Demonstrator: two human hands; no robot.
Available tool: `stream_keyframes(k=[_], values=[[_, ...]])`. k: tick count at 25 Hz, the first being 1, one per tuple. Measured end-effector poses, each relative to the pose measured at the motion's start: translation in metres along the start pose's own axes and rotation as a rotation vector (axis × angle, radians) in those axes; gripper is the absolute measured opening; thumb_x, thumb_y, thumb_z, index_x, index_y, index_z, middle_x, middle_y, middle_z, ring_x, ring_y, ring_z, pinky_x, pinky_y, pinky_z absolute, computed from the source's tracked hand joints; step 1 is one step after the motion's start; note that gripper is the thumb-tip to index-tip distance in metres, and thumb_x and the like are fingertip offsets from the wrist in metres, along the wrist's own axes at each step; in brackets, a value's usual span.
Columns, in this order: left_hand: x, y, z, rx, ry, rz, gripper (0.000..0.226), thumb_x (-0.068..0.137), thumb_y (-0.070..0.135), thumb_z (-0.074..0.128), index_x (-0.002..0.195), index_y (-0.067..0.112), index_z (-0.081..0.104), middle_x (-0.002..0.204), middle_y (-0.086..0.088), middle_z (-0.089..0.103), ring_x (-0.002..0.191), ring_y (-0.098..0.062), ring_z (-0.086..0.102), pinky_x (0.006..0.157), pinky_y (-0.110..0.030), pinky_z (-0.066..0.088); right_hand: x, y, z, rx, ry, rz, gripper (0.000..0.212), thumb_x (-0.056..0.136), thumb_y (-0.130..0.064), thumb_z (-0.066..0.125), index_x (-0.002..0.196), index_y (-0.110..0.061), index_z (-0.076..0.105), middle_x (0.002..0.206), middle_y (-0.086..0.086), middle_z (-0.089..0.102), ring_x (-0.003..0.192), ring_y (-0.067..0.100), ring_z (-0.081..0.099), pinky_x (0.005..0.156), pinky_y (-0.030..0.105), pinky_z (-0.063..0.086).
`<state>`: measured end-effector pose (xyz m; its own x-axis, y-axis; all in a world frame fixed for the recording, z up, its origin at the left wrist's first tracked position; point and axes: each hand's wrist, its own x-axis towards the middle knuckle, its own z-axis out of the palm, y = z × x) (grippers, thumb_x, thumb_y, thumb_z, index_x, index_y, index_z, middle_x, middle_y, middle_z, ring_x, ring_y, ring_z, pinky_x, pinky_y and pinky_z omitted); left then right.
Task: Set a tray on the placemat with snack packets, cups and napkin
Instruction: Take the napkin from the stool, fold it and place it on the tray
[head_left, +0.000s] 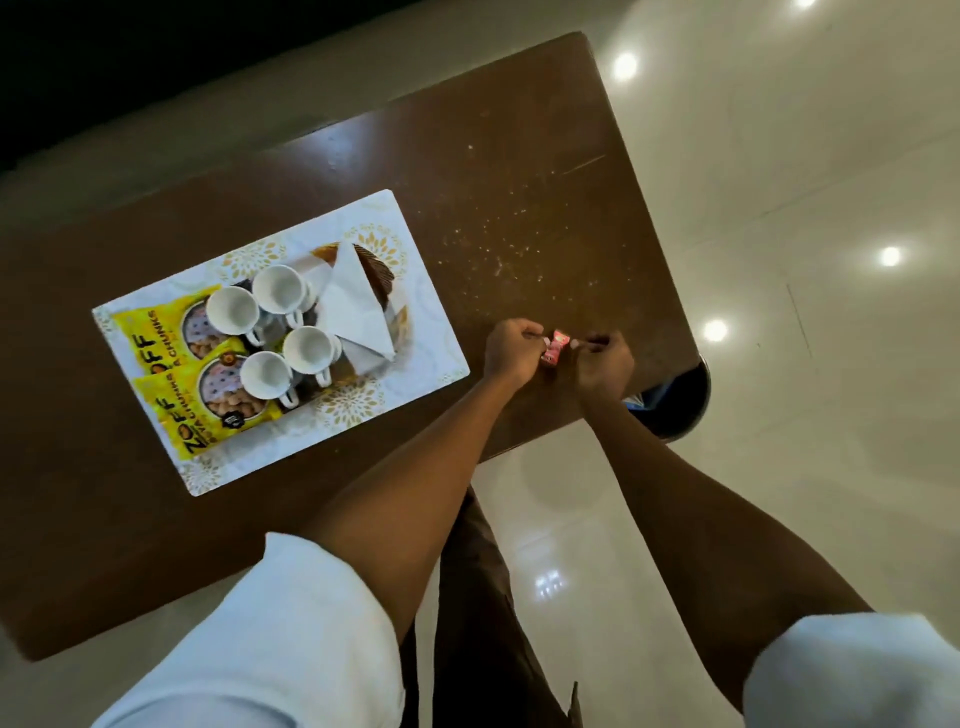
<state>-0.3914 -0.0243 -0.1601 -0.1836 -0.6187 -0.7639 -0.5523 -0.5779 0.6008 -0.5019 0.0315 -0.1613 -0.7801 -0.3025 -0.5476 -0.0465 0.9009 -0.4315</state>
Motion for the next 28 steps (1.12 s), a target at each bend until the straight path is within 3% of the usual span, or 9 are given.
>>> stream_keyframes(k=[3, 5, 8, 12, 15, 20, 25, 28], values=[[0.008, -0.011, 0.022, 0.025, -0.046, -0.025, 0.031, 0.099, 0.002, 0.060, 0.129, 0.001, 0.070, 0.129, -0.016, 0.071, 0.121, -0.026, 0.068, 0.105, -0.037, 0.055, 0.011, 0.020, 0.001, 0.040, -0.032, 0.096, 0.022, 0.093, -0.013, 0.076, 0.114, -0.015, 0.070, 0.108, 0.001, 0.071, 0.103, 0.019, 0.067, 0.094, 0.034, 0.054], [0.011, -0.016, 0.029, 0.017, -0.070, -0.024, 0.031, 0.100, -0.002, 0.056, 0.129, -0.001, 0.069, 0.129, -0.018, 0.071, 0.120, -0.027, 0.068, 0.107, -0.040, 0.055, 0.014, 0.025, 0.005, 0.046, -0.058, 0.090, 0.026, 0.090, -0.015, 0.079, 0.114, -0.015, 0.070, 0.102, -0.004, 0.069, 0.097, 0.015, 0.066, 0.088, 0.031, 0.055], [0.012, -0.018, 0.031, 0.014, -0.071, -0.016, 0.030, 0.100, 0.000, 0.058, 0.127, 0.000, 0.070, 0.127, -0.017, 0.072, 0.118, -0.027, 0.069, 0.106, -0.043, 0.055, 0.015, 0.022, 0.011, 0.026, -0.073, 0.022, 0.022, 0.093, -0.011, 0.075, 0.114, -0.013, 0.072, 0.104, -0.001, 0.072, 0.092, 0.012, 0.066, 0.070, 0.016, 0.047], [0.013, -0.018, 0.019, -0.021, 0.009, -0.021, 0.030, 0.099, 0.004, 0.057, 0.126, 0.003, 0.071, 0.125, -0.014, 0.074, 0.116, -0.027, 0.069, 0.104, -0.040, 0.055, 0.009, 0.006, 0.023, -0.038, -0.105, -0.073, 0.019, 0.097, -0.005, 0.066, 0.112, -0.014, 0.074, 0.102, -0.002, 0.072, 0.092, 0.012, 0.067, 0.076, 0.024, 0.056], [0.013, -0.019, -0.003, -0.071, 0.082, -0.053, 0.032, 0.099, 0.009, 0.058, 0.129, 0.008, 0.071, 0.126, -0.011, 0.073, 0.116, -0.025, 0.068, 0.098, -0.036, 0.056, 0.000, -0.016, 0.039, -0.110, -0.171, -0.196, 0.018, 0.096, -0.012, 0.068, 0.113, -0.015, 0.075, 0.106, 0.001, 0.076, 0.089, 0.011, 0.067, 0.067, 0.019, 0.052], [0.023, -0.029, -0.069, -0.123, 0.264, -0.075, 0.031, 0.101, 0.014, 0.059, 0.130, 0.009, 0.070, 0.129, -0.011, 0.071, 0.118, -0.026, 0.066, 0.097, -0.032, 0.053, -0.029, -0.065, 0.089, -0.198, -0.302, -0.342, 0.020, 0.092, -0.015, 0.069, 0.110, -0.018, 0.076, 0.101, 0.002, 0.079, 0.093, 0.020, 0.074, 0.079, 0.039, 0.062], [0.027, -0.034, -0.108, -0.124, 0.369, -0.024, 0.030, 0.101, 0.009, 0.056, 0.128, 0.005, 0.069, 0.124, -0.015, 0.072, 0.116, -0.028, 0.066, 0.093, -0.029, 0.050, -0.052, -0.102, 0.127, -0.230, -0.346, -0.462, 0.028, 0.089, -0.010, 0.065, 0.111, -0.018, 0.078, 0.102, 0.003, 0.080, 0.097, 0.022, 0.074, 0.084, 0.036, 0.059], [0.028, -0.031, -0.115, -0.125, 0.378, -0.018, 0.035, 0.102, 0.009, 0.054, 0.134, 0.006, 0.066, 0.128, -0.014, 0.070, 0.120, -0.027, 0.066, 0.103, -0.035, 0.054, -0.055, -0.108, 0.135, -0.255, -0.390, -0.514, 0.030, 0.092, -0.008, 0.064, 0.116, -0.015, 0.078, 0.108, 0.006, 0.080, 0.101, 0.023, 0.073, 0.085, 0.033, 0.056]])
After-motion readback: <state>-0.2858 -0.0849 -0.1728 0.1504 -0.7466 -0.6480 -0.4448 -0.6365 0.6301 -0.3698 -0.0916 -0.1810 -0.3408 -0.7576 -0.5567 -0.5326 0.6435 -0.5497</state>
